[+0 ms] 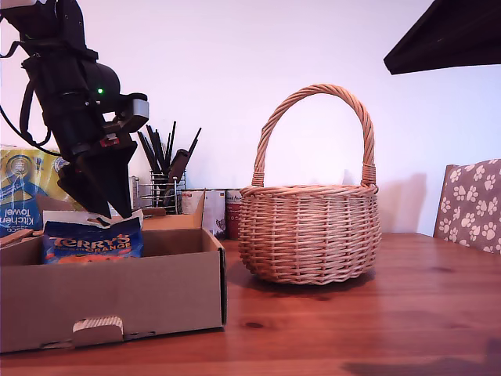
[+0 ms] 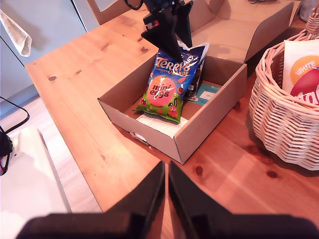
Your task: Move the bags of Easter eggs from the cardboard box on the left into the woven basket on the right side.
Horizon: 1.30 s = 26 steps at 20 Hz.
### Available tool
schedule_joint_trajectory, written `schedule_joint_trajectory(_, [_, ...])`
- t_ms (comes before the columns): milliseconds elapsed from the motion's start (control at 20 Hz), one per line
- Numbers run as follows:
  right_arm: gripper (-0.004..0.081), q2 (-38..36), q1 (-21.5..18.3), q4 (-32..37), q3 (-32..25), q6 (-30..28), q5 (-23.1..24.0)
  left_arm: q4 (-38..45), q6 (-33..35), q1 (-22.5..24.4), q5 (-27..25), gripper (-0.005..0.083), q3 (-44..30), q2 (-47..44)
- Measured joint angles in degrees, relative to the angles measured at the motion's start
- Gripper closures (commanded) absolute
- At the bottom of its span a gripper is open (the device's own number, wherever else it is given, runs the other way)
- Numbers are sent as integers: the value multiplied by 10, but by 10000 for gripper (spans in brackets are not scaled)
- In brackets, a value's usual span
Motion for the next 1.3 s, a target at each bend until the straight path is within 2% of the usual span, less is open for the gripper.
schedule_joint_trajectory(250, [783,0,0,2,0,0,0,23,-27,-9,-10,67,0,-8])
schedule_joint_trajectory(400, [783,0,0,3,0,0,0,0,-71,-19,-25,75,0,-53])
schedule_joint_trajectory(450, [783,0,0,3,0,0,0,-8,-94,-23,-27,117,0,-76])
schedule_joint_trajectory(500, [783,0,0,3,0,0,0,-10,-100,-26,-28,204,0,-98])
schedule_joint_trajectory(600, [783,0,0,3,0,0,0,-18,-165,-32,-28,500,0,-138])
schedule_joint_trajectory(650, [783,0,0,3,0,0,0,-32,-176,-36,-28,599,0,-152])
schedule_joint_trajectory(850, [783,0,0,4,0,0,0,-61,-184,-54,-27,615,-6,-182])
schedule_joint_trajectory(950, [783,0,0,4,0,0,0,-17,-193,-60,-27,617,-64,-225])
schedule_joint_trajectory(1050, [783,0,0,5,0,0,0,47,-195,-64,-29,621,-157,-290])
schedule_joint_trajectory(1200, [783,0,0,5,0,0,0,174,-164,-65,-28,649,-300,-382])
schedule_joint_trajectory(1300, [783,0,0,5,0,0,-1,223,-158,-65,-25,651,-356,-410])
